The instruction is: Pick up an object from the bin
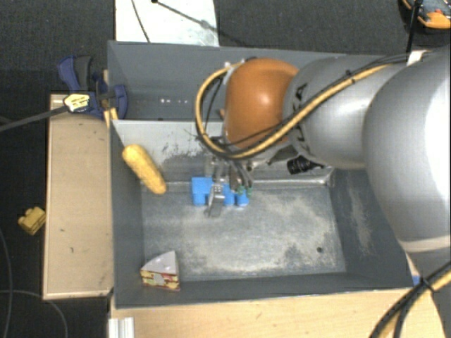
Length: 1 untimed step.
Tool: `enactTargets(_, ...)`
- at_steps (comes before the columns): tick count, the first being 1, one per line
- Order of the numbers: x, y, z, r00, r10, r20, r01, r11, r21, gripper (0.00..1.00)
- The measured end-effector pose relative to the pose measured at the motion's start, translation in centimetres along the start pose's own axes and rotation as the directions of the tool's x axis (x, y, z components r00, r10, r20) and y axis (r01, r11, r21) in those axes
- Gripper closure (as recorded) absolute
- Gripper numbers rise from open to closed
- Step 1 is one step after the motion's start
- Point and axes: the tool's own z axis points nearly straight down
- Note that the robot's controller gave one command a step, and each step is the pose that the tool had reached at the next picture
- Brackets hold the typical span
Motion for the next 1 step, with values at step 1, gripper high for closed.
enactTargets(1,0.54,-1.51,-2.33,0.976,0.217,0.004,-0.217,0.976,-0.002,0.00)
